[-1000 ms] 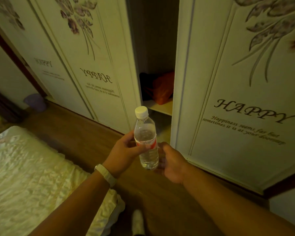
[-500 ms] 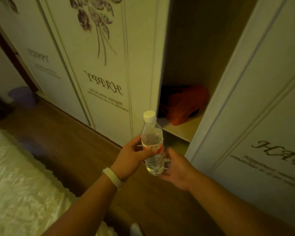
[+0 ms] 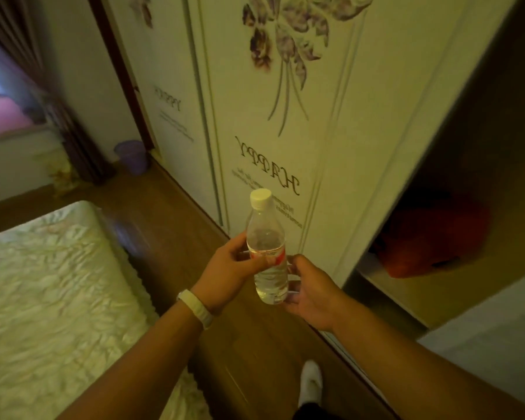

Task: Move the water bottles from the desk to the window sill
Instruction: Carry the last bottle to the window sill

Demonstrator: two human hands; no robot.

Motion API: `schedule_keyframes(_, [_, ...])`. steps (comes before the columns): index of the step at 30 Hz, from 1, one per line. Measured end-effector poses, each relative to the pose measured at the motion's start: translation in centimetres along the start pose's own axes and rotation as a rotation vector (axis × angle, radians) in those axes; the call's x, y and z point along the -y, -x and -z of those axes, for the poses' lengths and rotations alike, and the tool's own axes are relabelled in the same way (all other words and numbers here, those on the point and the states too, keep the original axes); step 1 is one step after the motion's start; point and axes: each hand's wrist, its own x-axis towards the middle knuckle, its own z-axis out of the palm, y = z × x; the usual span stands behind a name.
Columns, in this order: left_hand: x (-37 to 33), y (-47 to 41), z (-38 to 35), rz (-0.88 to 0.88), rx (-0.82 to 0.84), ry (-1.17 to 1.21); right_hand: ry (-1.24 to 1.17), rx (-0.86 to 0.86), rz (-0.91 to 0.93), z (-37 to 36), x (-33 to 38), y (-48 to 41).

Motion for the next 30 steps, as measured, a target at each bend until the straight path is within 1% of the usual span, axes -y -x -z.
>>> schedule_keyframes(7, [1.0,-6.6,6.1,0.032,-0.218,0.009,0.070,0.124,-0.099,-4.9,4.6,-9.8])
schedule_keyframes(11, [0.4,-11.9,9.0,0.025,-0.334,-0.029,0.178,0.246,-0.141,-7.6,8.9,-15.7])
schedule_keyframes(15, [-1.8,-17.5,11.4,0.051,-0.413,-0.059,0.244,0.328,-0.145,-10.2,14.4,-20.3])
schedule_keyframes(19, [-3.3,-21.8,13.4,0.024,-0.490,-0.105,0.307,0.384,-0.128,-12.7,18.7,-24.7])
schedule_keyframes(21, [-3.4,-22.6,14.6,0.032,-0.532,-0.101,0.337,0.386,-0.166,-14.2,19.4,-26.4])
schedule_keyframes(24, [-4.1,-23.4,17.2,0.018,-0.619,-0.115,0.358,0.439,-0.217,-17.3,19.6,-28.4])
schedule_keyframes(30, [-4.3,-25.6,25.2,-0.027,-0.737,-0.069,0.445,0.497,-0.231,-25.9,20.4,-34.3])
